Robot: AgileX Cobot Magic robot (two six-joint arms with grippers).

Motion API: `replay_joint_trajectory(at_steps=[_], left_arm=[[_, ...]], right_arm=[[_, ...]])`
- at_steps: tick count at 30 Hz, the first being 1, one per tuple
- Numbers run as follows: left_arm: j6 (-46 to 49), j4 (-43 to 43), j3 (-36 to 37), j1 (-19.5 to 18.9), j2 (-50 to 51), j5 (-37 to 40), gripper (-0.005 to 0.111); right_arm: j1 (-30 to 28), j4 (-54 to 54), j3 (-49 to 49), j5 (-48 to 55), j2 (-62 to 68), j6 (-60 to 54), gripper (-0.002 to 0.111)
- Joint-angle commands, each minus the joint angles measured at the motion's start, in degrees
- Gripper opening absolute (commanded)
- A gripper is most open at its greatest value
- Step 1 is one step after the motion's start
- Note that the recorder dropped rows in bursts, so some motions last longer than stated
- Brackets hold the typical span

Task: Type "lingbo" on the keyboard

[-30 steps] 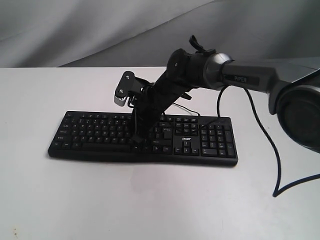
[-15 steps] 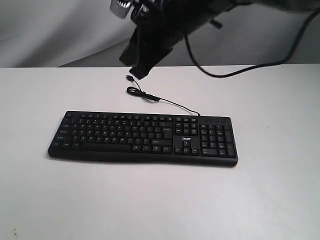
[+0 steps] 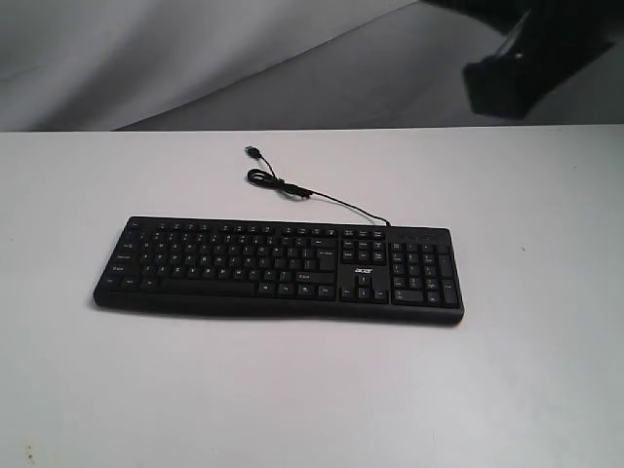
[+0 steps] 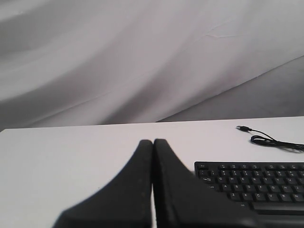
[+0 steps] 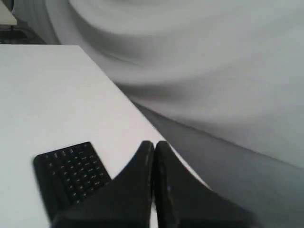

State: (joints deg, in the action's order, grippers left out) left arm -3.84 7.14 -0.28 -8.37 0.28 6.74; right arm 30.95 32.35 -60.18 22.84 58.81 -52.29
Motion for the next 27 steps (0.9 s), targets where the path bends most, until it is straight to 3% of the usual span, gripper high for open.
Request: replay_joint_trajectory(at_steps=[1,5,8,10,14,22,27], left_arm=[[-0.1,0.0,0.3,0.4,-0.3,-0.5,0.001],[-0.1,0.0,0.3,0.4,-0.3,-0.5,0.001],[-0.1,0.0,0.3,0.4,-0.3,-0.5,0.001],[-0.1,0.0,0.3,0.4,-0.3,-0.5,0.001],[-0.1,0.0,0.3,0.4,-0.3,-0.5,0.001],[-0.1,0.0,0.3,0.4,-0.3,-0.5,0.001],[-0.1,0.0,0.3,0.4,-0.3,-0.5,0.001]], right_arm=[[-0.5,-2.1,0.4,-3.6,-7.8,5.4,0.0],[-3.9,-14.0,0.4,-3.3,-12.3,27.7,0.0],[-7.1,-29.1,0.4,3.3,-13.3,49.6,0.0],[-8.3,-36.5,0.4,7.3,-13.3,57.7,0.0],[-13.7,-38.0,4.1,8.0,-14.7,57.8,0.0],[-26.6,-38.1,27.5,-11.2,-32.2,55.3,0.0],[-30.4,-38.4,37.4,-13.2,-40.6,55.3,0.0]])
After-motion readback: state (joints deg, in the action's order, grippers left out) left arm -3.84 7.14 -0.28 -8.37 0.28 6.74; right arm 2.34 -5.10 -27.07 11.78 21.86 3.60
